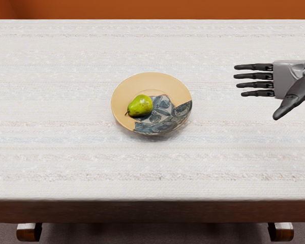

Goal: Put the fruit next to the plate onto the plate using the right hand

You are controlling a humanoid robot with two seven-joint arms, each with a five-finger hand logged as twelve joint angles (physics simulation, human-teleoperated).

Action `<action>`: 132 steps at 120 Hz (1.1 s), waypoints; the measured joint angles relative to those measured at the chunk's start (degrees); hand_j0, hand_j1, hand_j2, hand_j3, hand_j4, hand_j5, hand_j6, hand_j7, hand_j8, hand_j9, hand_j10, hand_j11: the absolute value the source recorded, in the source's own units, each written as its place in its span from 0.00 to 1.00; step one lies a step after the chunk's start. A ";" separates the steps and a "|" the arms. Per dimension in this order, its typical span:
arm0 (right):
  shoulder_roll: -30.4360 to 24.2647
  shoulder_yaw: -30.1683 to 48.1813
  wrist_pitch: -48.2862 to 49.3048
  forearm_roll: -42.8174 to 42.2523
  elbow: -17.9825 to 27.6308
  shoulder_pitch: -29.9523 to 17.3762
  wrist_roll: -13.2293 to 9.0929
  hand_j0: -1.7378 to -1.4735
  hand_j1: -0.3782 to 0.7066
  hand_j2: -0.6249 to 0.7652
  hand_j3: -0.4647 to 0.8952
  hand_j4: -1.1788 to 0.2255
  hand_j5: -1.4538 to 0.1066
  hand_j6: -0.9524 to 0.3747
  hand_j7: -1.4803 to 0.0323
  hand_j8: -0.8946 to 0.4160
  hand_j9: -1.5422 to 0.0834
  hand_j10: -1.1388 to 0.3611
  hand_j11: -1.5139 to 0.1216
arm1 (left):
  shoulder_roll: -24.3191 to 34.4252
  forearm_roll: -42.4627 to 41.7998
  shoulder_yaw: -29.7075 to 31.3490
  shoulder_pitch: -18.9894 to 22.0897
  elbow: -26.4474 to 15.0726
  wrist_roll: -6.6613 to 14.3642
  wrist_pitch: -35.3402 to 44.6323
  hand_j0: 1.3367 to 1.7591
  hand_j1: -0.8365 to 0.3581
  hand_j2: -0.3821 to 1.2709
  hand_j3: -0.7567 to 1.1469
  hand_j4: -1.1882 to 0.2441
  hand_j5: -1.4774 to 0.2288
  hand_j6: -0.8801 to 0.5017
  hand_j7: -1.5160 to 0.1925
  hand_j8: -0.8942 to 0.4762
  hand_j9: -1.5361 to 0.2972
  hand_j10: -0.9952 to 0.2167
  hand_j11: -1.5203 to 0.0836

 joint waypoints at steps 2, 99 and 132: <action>-0.02 0.00 0.00 0.01 0.00 -0.01 0.00 0.30 0.03 0.45 0.34 0.84 0.93 0.72 0.98 0.68 0.95 0.76 0.93 | 0.00 0.00 0.00 0.00 0.00 0.00 0.00 0.76 0.98 0.23 0.40 0.82 0.86 0.63 0.88 0.64 0.83 0.81 0.94; -0.11 0.00 0.00 0.05 -0.02 -0.04 0.00 0.30 0.03 0.45 0.34 0.84 0.93 0.72 0.98 0.68 0.95 0.76 0.93 | 0.00 0.00 0.00 0.00 0.00 0.00 0.00 0.76 0.98 0.23 0.40 0.82 0.86 0.63 0.88 0.64 0.83 0.81 0.94; -0.11 0.00 0.00 0.05 -0.02 -0.04 0.00 0.30 0.03 0.45 0.34 0.84 0.93 0.72 0.98 0.68 0.95 0.76 0.93 | 0.00 0.00 0.00 0.00 0.00 0.00 0.00 0.76 0.98 0.23 0.40 0.82 0.86 0.63 0.88 0.64 0.83 0.81 0.94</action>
